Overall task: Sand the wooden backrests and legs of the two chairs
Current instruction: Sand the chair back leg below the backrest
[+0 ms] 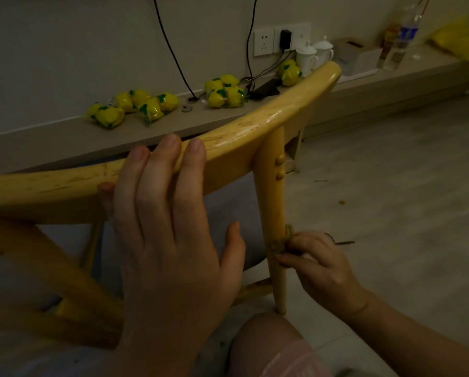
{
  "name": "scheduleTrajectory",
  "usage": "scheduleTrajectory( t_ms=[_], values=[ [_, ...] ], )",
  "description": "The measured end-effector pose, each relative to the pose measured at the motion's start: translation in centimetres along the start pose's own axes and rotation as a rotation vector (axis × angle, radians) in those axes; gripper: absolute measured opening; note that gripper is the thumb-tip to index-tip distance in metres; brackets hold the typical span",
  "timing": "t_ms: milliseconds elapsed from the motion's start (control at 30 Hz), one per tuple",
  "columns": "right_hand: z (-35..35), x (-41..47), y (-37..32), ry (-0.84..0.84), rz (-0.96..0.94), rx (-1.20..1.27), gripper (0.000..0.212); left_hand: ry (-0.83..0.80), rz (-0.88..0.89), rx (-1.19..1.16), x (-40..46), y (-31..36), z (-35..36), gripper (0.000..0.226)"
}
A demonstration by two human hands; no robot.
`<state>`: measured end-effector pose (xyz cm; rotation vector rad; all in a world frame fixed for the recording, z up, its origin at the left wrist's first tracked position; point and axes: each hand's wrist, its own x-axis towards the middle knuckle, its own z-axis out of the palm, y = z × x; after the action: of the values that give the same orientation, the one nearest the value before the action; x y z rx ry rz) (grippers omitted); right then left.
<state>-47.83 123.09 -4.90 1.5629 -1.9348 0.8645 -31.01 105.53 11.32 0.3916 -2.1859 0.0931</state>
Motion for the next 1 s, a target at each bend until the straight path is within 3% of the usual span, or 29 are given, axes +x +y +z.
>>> scheduleTrajectory(
  t_ms=[133, 400, 600, 833, 1000],
  values=[
    [0.4, -1.9, 0.0, -0.136, -0.013, -0.015, 0.022, 0.023, 0.004, 0.003, 0.0, 0.0, 0.3, 0.086],
    [-0.2, 2.3, -1.7, 0.127, -0.033, -0.125, 0.018, 0.027, -0.007, 0.002, 0.2, 0.2, 0.2, 0.086],
    [1.8, -3.0, -2.7, -0.136, 0.042, -0.183, 0.028, -0.01, 0.013, -0.02, 0.0, -0.1, -0.2, 0.086],
    [1.2, 3.2, -4.9, 0.104, 0.085, -0.176, 0.023, -0.002, -0.004, -0.023, 0.3, 0.2, -0.2, 0.083],
    [3.2, 0.5, -6.2, -0.042, 0.204, -0.265, 0.021, -0.047, 0.006, -0.029, 0.2, 0.0, -1.1, 0.085]
  ],
)
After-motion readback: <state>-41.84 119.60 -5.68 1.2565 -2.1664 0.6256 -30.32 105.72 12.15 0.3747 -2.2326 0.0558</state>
